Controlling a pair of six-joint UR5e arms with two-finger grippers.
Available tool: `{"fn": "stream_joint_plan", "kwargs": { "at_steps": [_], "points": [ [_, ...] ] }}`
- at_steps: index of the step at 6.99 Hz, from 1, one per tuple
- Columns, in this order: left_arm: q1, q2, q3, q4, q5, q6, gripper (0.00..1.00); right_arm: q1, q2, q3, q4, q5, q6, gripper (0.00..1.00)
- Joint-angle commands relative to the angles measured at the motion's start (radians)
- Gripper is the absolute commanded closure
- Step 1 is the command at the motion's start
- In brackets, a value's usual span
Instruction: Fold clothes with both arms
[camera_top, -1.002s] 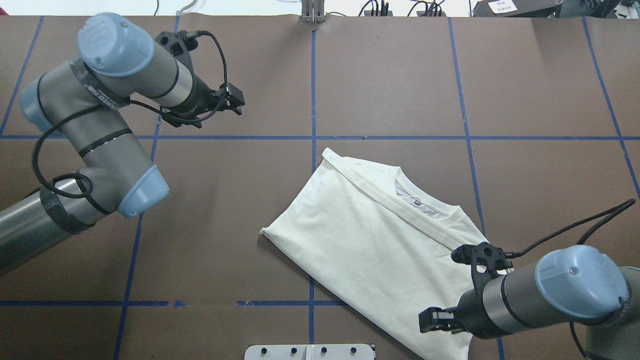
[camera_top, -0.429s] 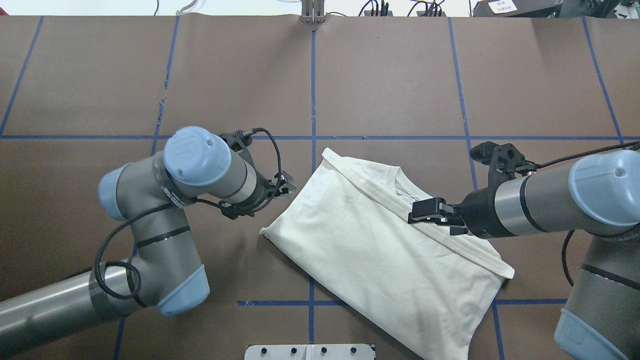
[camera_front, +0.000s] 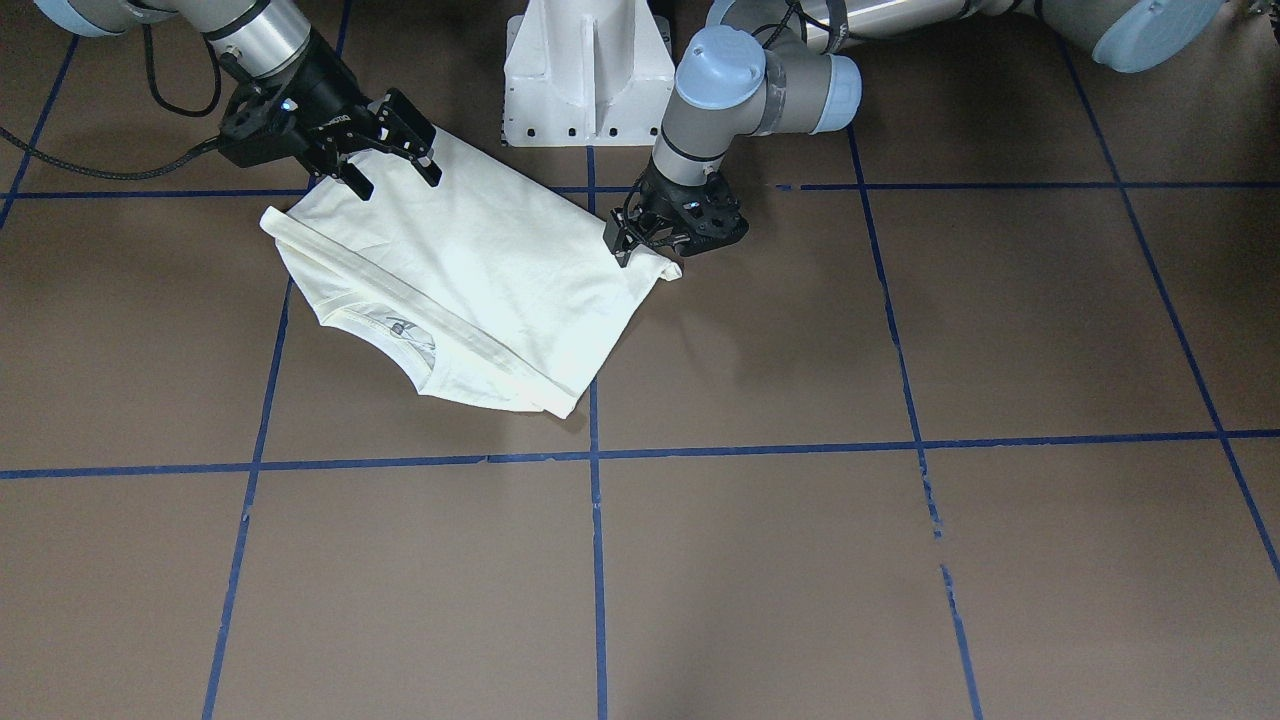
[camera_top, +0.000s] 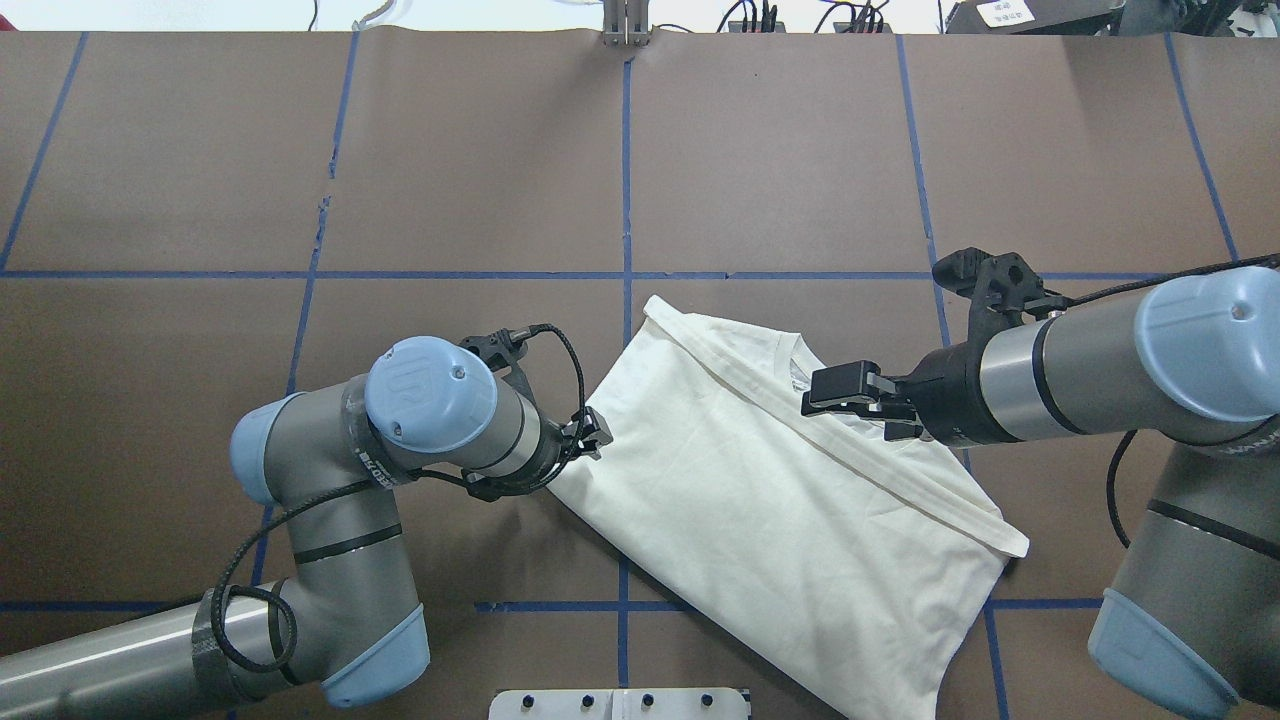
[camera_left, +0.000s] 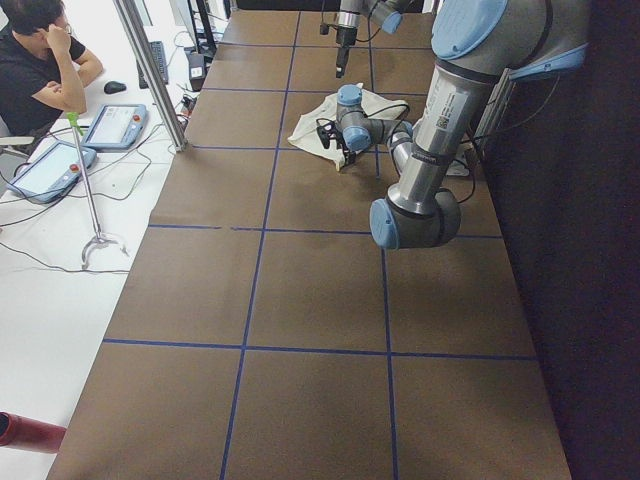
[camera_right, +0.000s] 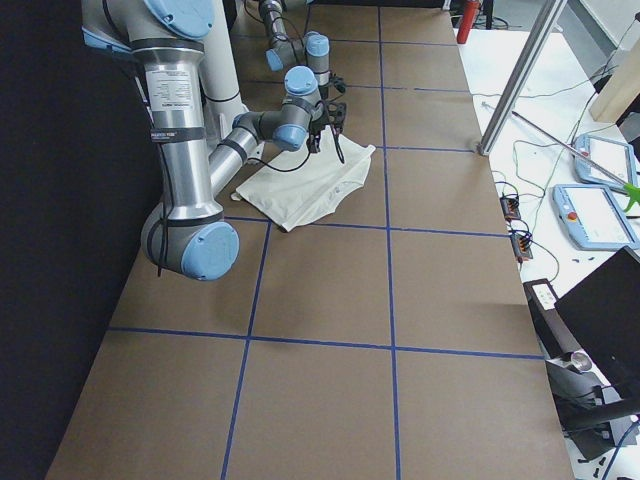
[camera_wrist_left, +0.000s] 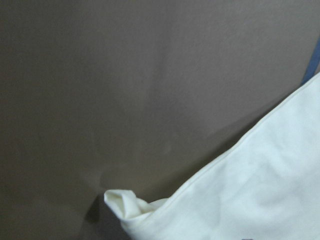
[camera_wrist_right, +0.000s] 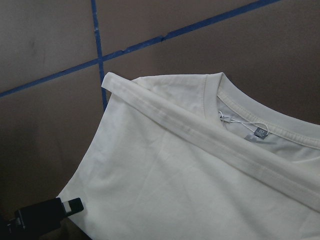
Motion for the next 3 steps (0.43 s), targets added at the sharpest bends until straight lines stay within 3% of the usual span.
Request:
{"fn": "stream_joint_plan", "kwargs": {
  "at_steps": [1,2,3],
  "points": [
    [0.003,0.016,0.001,0.002,0.001,-0.006,0.27,0.001,0.002,-0.001,0.000,0.000,0.002,0.00],
    [0.003,0.012,-0.003,0.002,0.001,-0.030,0.72,0.003,0.002,-0.001,0.000,0.001,0.002,0.00],
    [0.003,0.012,-0.005,0.001,0.001,-0.029,1.00,0.003,0.002,-0.001,0.000,0.002,0.002,0.00]
  ]
}}
